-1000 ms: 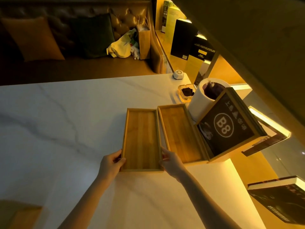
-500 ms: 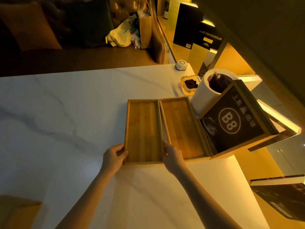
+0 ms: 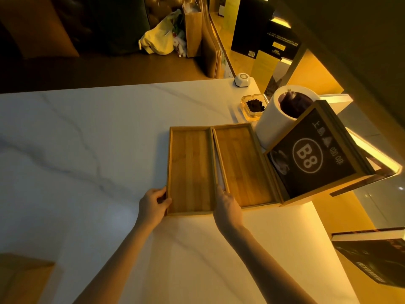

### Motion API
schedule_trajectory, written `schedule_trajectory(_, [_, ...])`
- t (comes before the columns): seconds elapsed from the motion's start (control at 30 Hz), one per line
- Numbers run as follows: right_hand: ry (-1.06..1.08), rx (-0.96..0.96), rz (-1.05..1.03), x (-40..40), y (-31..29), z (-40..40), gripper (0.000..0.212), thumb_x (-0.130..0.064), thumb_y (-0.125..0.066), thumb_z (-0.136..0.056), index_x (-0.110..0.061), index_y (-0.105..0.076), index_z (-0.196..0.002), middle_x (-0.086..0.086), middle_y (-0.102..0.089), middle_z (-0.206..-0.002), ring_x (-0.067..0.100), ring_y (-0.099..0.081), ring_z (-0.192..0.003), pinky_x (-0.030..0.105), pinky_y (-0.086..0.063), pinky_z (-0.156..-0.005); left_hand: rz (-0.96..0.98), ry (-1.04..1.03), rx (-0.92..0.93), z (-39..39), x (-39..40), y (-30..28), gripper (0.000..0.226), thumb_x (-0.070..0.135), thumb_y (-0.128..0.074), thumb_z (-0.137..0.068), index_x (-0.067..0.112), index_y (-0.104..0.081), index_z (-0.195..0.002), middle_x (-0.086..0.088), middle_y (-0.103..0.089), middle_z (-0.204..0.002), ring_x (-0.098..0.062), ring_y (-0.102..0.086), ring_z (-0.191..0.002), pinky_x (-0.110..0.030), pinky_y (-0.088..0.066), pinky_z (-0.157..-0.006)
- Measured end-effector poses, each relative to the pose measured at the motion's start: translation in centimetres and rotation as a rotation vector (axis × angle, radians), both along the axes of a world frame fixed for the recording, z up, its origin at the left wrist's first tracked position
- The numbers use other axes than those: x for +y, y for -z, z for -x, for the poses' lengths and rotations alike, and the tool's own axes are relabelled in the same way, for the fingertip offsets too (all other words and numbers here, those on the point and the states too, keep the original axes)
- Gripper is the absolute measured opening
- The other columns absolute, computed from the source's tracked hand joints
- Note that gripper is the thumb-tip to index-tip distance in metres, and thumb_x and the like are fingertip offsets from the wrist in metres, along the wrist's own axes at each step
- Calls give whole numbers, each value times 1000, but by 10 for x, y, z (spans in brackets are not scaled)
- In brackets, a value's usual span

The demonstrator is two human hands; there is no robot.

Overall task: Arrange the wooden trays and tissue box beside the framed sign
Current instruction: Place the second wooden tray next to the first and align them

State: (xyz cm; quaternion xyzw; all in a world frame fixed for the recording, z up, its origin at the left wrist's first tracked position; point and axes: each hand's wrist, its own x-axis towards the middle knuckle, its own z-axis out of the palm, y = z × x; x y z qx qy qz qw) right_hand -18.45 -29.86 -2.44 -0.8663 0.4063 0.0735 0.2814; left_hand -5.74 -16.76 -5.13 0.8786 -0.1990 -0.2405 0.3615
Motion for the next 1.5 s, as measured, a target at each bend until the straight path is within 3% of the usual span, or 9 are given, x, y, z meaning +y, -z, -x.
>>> schedule_trajectory(0.2, [-16,-143,49,6,-1,12,42,-4,-46,-92,-8,-38,-133,13,-48,-135,27,-46,-120,35,-48,-96,-59,69,-56,4,1,-4,44,20,-58,-84,0,-49,-121,-23,-58,-109,-33,-58,-99,-33,-46,-82])
schedule_trajectory(0.33, [-77,-335,258,28,10,33,40,-1,-57,-85,-6,-52,-124,15,-55,-131,34,-49,-123,41,-46,-97,-104,174,-311,26,19,0,53,22,-53,-87,5,-34,-133,-21,-43,-137,-33,-44,-124,-39,-43,-97])
schedule_trajectory(0.4, [-142,-264,252,39,21,43,46,-12,-54,-89,-11,-43,-133,10,-43,-143,30,-33,-136,47,-27,-109,-160,252,-379,35,28,7,56,24,-48,-89,7,-26,-137,-17,-31,-147,-32,-32,-134,-39,-36,-104])
schedule_trajectory(0.47, [-214,-156,217,46,33,53,52,-29,-41,-94,-19,-22,-142,1,-14,-152,24,-1,-141,45,4,-115,-187,291,-333,39,33,15,57,25,-42,-91,7,-17,-139,-15,-21,-151,-29,-21,-139,-37,-26,-109])
schedule_trajectory(0.57, [-270,-84,201,48,45,67,57,-39,-25,-96,-23,5,-142,-6,16,-147,20,22,-137,30,31,-106,-178,311,-316,43,35,19,57,22,-41,-92,6,-14,-139,-17,-22,-150,-30,-20,-139,-41,-25,-110])
schedule_trajectory(0.67, [-285,-78,215,48,48,73,58,-37,-25,-96,-23,9,-140,-6,18,-147,19,26,-136,27,32,-102,-186,315,-353,44,35,19,54,17,-43,-91,3,-18,-137,-20,-29,-147,-34,-28,-135,-48,-32,-108])
schedule_trajectory(0.93, [-275,-64,232,45,48,77,59,-34,-26,-96,-22,11,-140,-4,20,-147,20,26,-135,28,34,-100,-229,332,-353,51,33,21,57,23,-40,-92,6,-13,-139,-16,-23,-150,-29,-19,-139,-47,-23,-111])
schedule_trajectory(1.3, [-325,-21,251,29,50,89,58,-33,-25,-96,-24,10,-141,-5,20,-147,18,30,-133,29,36,-99,-245,322,-327,67,26,19,60,28,-40,-91,6,-12,-139,-18,-23,-150,-33,-29,-135,-48,-34,-107])
schedule_trajectory(1.5, [-318,-5,238,25,51,92,57,-33,-24,-97,-26,10,-142,-6,22,-146,19,30,-134,35,28,-105,-241,323,-321,71,24,21,62,31,-39,-91,7,-8,-140,-16,-22,-151,-30,-24,-138,-45,-28,-110])
